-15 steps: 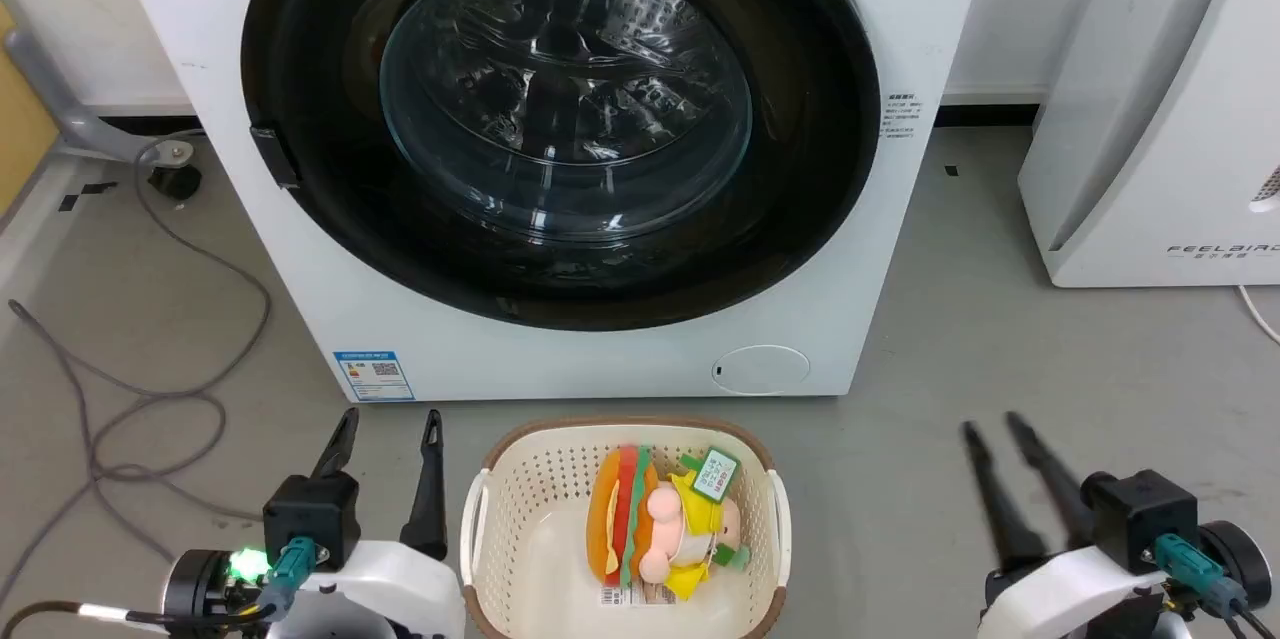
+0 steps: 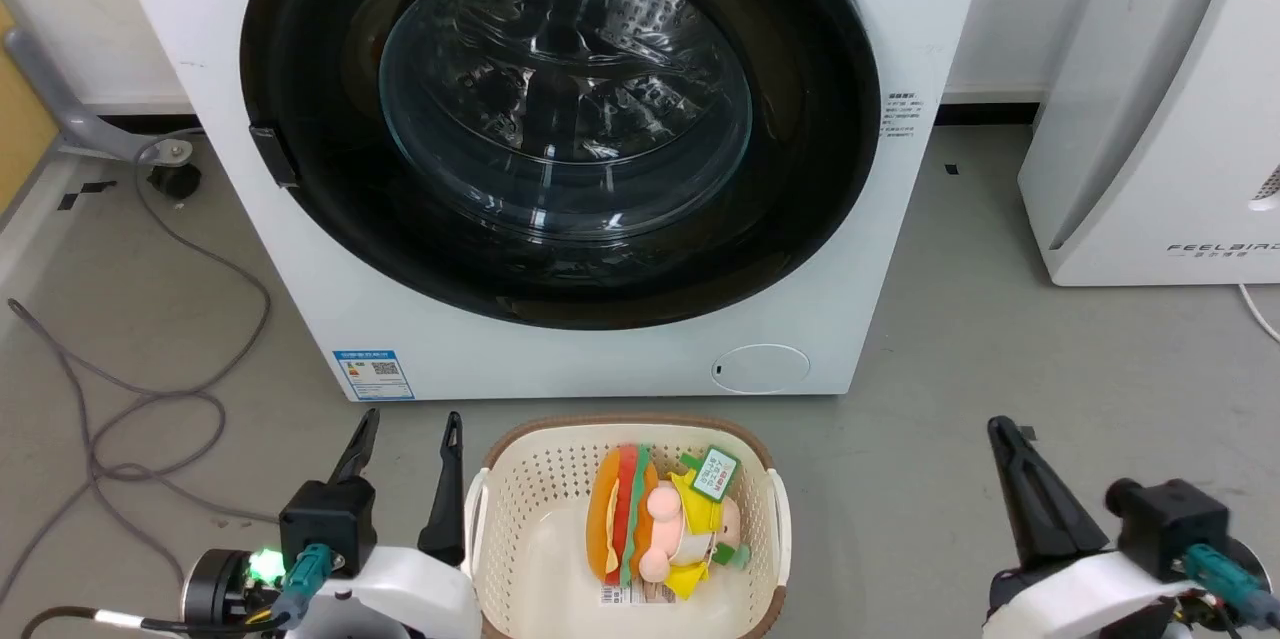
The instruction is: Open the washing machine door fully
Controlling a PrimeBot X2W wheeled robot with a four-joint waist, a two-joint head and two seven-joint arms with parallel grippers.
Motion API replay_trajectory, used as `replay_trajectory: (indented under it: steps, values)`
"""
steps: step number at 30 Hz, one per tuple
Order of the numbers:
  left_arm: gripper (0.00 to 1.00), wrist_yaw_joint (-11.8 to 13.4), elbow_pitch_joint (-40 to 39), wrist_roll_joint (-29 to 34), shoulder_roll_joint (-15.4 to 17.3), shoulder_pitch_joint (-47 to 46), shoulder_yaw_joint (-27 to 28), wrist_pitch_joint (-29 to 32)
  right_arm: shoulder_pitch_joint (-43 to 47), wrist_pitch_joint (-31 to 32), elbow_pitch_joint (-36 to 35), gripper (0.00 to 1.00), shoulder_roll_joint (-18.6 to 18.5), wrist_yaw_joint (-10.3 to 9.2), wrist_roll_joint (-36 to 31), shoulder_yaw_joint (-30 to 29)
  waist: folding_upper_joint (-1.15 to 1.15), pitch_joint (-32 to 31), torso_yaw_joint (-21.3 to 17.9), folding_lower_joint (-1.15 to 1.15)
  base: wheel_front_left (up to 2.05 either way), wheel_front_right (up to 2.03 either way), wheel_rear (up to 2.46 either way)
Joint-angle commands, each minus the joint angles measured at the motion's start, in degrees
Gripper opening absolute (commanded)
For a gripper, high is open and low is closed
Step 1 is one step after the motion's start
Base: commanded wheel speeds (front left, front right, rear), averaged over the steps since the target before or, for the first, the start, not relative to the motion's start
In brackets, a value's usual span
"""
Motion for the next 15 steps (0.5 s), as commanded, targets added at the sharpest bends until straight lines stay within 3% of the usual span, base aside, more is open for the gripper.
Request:
replay_trajectory:
  steps: [1, 15]
  values:
    - [1.0, -0.28, 0.16, -0.41, 0.02, -0.53, -0.19, -0.47, 0.27, -0.58, 0.02, 0.0, 0.02, 0.01, 0.97, -0.12, 0.0, 0.0, 0.01, 0.0, 0.0, 0.0, 0.0]
    - [1.0, -0.28, 0.74, -1.68, 0.02, -0.8, -1.82, -2.14, -1.83, -2.47, 2.75, 0.0, 0.03, 0.01, 29.14, -2.9, 0.0, -0.03, -0.04, 0.0, 0.0, 0.0, 0.0]
